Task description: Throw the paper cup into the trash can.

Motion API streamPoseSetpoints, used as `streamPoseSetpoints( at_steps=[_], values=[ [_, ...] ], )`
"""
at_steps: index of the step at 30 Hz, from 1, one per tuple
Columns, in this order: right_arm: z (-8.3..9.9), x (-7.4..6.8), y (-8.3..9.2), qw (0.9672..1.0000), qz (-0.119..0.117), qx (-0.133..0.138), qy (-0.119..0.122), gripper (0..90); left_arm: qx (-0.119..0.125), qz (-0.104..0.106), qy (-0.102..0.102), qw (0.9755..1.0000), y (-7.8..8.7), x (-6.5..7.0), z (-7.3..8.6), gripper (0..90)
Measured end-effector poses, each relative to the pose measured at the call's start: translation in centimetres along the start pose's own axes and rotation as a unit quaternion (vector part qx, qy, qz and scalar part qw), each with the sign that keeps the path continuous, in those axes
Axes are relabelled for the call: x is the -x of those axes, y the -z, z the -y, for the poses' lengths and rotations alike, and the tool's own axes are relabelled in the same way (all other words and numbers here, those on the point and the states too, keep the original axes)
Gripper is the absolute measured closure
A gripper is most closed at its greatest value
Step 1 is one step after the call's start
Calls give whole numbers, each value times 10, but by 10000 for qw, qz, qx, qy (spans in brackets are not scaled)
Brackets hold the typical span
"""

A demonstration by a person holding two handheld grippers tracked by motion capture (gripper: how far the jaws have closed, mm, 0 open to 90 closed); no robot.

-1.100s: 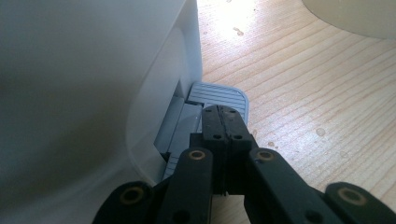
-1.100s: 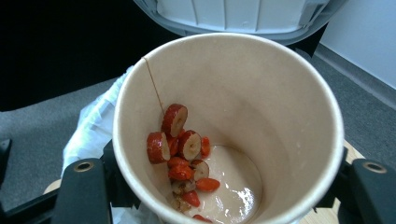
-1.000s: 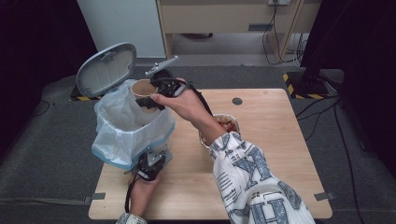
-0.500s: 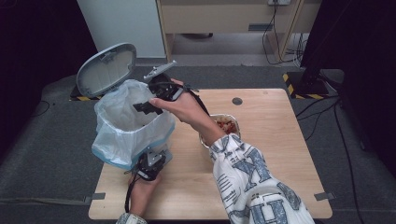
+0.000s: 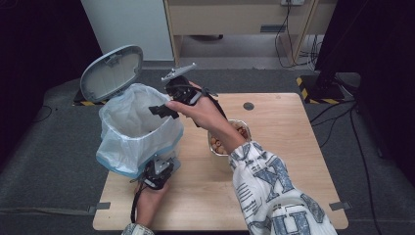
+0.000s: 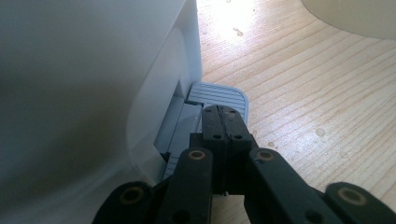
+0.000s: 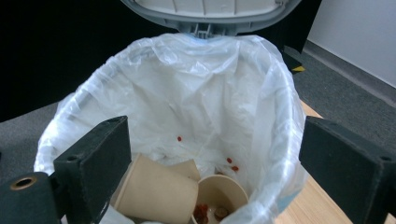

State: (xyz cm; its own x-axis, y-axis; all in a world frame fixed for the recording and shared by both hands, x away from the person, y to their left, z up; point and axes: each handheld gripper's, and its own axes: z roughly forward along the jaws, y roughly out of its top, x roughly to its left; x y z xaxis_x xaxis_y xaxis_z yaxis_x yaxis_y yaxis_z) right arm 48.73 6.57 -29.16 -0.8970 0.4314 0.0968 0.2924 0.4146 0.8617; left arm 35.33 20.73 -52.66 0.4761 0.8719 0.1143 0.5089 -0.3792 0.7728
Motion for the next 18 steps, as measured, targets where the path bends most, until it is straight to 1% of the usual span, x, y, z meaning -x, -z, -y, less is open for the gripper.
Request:
streamPoseSetpoints(
  at_steps=[3,7,9,18],
  values=[
    [4,1,3,10000,-5,-24,13,90,-5,0,1,10000,0,0,0,889],
    [9,5,9,10000,21,-35,2,86,-5,0,1,10000,0,0,0,889],
    [11,8,12,9999,109,-39,14,86,-9,0,-3,10000,0,0,0,889],
    [20,20,33,9996,287,39,-51,86,-26,-1,-38,10000,0,0,0,889]
  ],
)
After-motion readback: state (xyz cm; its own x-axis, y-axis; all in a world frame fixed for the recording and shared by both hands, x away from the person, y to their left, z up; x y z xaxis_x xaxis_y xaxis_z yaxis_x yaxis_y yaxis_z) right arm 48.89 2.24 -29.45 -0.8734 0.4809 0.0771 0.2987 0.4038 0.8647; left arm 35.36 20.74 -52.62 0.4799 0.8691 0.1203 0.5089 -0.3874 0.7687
